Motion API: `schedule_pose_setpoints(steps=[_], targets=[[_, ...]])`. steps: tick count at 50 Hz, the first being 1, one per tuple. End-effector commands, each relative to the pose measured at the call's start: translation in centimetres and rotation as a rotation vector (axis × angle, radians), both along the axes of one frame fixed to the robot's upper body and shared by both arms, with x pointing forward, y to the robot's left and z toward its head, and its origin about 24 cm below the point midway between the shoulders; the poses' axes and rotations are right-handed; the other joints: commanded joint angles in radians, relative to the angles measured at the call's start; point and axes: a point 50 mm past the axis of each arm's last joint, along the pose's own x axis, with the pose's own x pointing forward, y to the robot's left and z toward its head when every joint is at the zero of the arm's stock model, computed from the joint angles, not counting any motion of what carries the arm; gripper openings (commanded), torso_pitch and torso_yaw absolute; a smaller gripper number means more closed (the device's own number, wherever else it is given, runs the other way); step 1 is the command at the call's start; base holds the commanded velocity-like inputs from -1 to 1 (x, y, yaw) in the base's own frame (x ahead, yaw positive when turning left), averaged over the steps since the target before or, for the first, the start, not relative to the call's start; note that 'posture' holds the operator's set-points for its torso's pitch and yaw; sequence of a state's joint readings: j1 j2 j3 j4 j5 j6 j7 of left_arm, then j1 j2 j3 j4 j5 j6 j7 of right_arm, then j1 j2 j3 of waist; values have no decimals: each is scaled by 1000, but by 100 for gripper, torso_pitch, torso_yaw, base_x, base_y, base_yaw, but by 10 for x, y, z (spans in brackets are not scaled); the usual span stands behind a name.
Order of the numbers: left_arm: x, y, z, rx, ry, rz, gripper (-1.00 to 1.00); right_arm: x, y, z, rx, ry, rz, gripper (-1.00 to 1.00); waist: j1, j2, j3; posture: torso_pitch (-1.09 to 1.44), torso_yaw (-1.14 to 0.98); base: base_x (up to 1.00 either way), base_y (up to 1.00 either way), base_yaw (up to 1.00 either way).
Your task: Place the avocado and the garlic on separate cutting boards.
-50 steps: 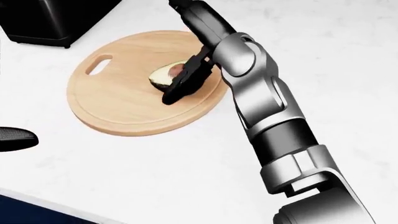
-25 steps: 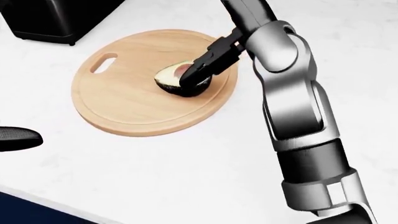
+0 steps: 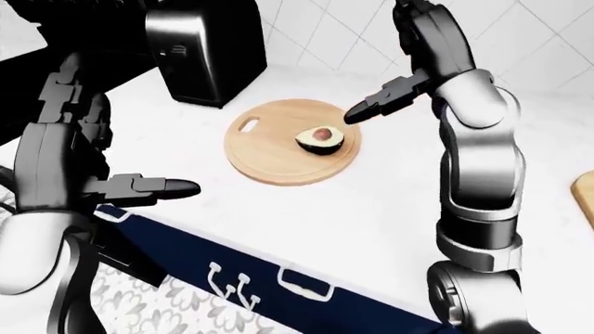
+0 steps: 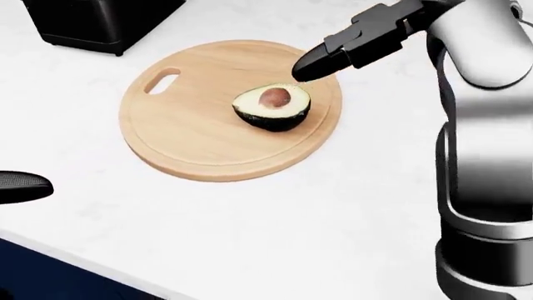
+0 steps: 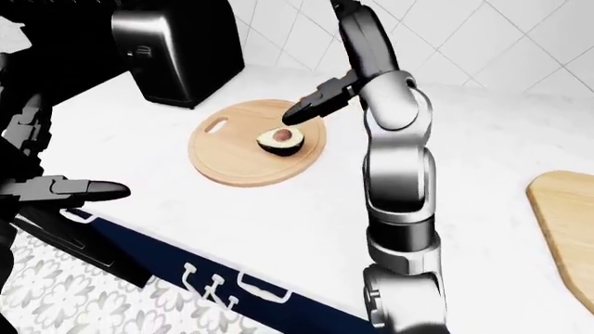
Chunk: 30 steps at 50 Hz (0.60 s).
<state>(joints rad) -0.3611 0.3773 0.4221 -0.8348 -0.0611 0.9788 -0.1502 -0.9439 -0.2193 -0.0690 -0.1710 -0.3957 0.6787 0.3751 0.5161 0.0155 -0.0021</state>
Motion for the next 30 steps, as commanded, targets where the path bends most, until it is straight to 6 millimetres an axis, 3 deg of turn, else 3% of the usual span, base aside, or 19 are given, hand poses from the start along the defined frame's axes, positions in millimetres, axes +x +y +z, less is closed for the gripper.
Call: schedule_pose_setpoints(steps=[1,30], targets=[[-4,-1,11,28,-69,4,100,-24,-14,14,22,-71,-34,100,-3,9,-17,0,40,0,0,0],[-4,-1,14,30,-72,3,100,-47,-45,28,36,-117,-127,100,12,3,0,0,40,0,0,0]])
